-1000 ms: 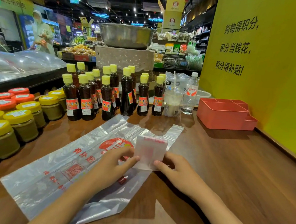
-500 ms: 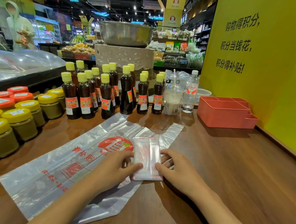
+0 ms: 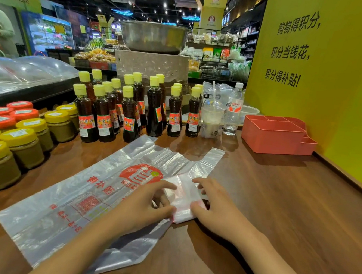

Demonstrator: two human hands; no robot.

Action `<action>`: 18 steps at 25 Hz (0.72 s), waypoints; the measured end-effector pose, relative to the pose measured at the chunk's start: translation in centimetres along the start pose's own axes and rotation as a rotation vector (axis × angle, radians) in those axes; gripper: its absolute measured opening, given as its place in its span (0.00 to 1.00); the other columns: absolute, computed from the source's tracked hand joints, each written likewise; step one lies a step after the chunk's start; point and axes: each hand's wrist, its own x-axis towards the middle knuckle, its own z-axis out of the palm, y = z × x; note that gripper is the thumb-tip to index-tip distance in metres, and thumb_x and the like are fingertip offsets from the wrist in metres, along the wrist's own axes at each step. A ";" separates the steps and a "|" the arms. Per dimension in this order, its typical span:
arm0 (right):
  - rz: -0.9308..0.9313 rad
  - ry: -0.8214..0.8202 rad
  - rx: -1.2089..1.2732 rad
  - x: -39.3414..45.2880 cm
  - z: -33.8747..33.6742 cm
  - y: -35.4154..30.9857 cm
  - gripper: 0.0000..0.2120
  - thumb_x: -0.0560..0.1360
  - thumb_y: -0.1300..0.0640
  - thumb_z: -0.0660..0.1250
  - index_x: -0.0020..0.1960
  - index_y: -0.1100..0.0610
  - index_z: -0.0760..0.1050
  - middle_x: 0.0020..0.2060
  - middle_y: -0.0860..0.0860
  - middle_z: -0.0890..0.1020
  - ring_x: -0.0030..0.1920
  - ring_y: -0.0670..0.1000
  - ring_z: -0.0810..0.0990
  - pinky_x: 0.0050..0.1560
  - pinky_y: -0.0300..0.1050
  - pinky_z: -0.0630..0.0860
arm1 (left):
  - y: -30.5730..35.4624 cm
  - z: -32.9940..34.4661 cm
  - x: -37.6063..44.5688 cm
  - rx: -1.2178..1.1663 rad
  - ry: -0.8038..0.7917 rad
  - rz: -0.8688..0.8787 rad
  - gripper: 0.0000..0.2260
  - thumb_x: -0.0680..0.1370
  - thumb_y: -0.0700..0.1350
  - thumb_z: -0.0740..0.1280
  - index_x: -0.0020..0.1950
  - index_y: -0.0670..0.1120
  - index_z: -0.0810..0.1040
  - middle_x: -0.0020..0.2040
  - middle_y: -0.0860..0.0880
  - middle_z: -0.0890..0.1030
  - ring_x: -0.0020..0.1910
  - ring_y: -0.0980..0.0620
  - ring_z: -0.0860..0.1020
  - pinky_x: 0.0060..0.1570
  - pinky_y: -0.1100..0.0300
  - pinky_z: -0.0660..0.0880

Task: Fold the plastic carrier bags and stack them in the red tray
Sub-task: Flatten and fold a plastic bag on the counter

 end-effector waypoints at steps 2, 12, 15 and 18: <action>-0.080 -0.106 -0.170 0.0 0.5 -0.2 0.28 0.82 0.50 0.58 0.80 0.44 0.54 0.80 0.43 0.53 0.78 0.44 0.53 0.75 0.43 0.57 | -0.4 0.0 -0.1 0.205 0.006 0.095 0.10 0.79 0.57 0.67 0.59 0.60 0.77 0.46 0.60 0.78 0.48 0.60 0.76 0.46 0.64 0.73; -0.094 -0.269 -0.430 -0.2 1.1 0.2 0.28 0.85 0.46 0.44 0.82 0.48 0.41 0.81 0.42 0.41 0.79 0.40 0.37 0.79 0.48 0.35 | -1.7 0.8 0.5 0.712 -0.204 0.047 0.36 0.77 0.69 0.37 0.82 0.55 0.42 0.81 0.56 0.40 0.77 0.63 0.37 0.76 0.59 0.35; -0.081 -0.269 -0.423 -0.1 1.5 0.3 0.30 0.84 0.40 0.43 0.82 0.48 0.41 0.81 0.43 0.41 0.79 0.40 0.38 0.79 0.50 0.36 | -1.6 0.8 0.6 0.698 -0.223 0.035 0.37 0.75 0.69 0.36 0.82 0.54 0.42 0.81 0.56 0.42 0.77 0.63 0.39 0.74 0.60 0.34; -0.066 -0.269 -0.401 0.2 1.5 0.3 0.30 0.84 0.40 0.44 0.83 0.48 0.43 0.81 0.43 0.44 0.79 0.41 0.40 0.80 0.50 0.38 | -1.5 0.7 0.7 0.688 -0.223 0.029 0.38 0.75 0.70 0.38 0.82 0.54 0.46 0.82 0.57 0.45 0.79 0.60 0.42 0.75 0.60 0.36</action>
